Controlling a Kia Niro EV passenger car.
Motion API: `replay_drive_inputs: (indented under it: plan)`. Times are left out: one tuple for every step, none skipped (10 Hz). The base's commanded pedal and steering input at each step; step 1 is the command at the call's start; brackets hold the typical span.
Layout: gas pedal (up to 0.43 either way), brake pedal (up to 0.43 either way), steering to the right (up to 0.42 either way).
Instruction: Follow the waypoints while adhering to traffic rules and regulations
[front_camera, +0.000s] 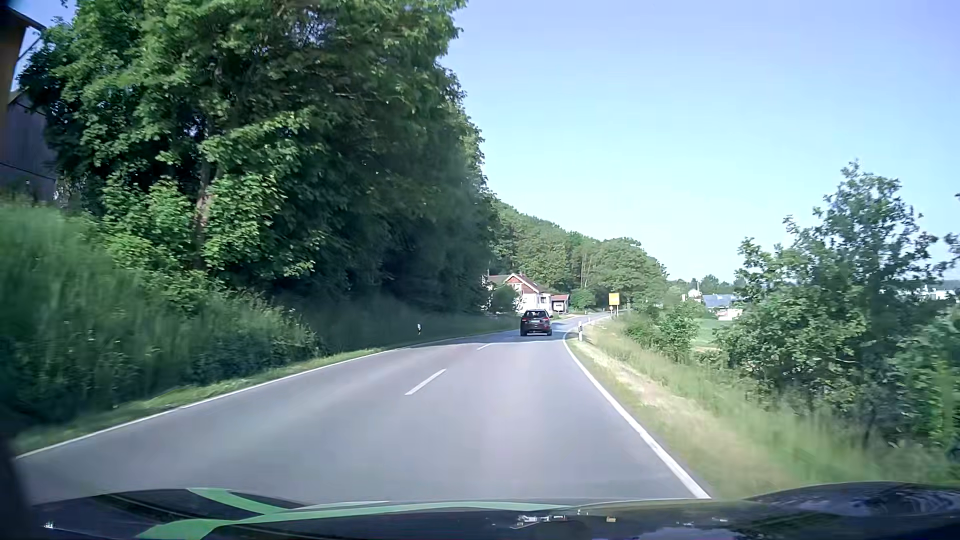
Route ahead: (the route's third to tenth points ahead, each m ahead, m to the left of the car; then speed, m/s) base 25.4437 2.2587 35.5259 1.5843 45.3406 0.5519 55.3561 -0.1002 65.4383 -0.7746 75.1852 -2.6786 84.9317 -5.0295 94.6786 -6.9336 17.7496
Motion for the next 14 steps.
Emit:
replay_drive_inputs:
  plan:
    - [0.0,0.0,0.001]
    - [0.0,0.0,0.001]
    - [0.0,0.0,0.002]
    - [0.0,0.0,0.002]
    - [0.0,0.0,0.002]
    - [0.0,0.0,0.002]
    - [0.0,0.0,0.002]
    - [0.0,0.0,0.004]
    - [0.0,0.0,0.006]
    - [0.0,0.0,0.008]
    - [0.0,0.0,0.01]
    - [0.0,0.0,0.013]
    - [0.0,0.0,0.014]
    - [0.0,0.0,0.017]
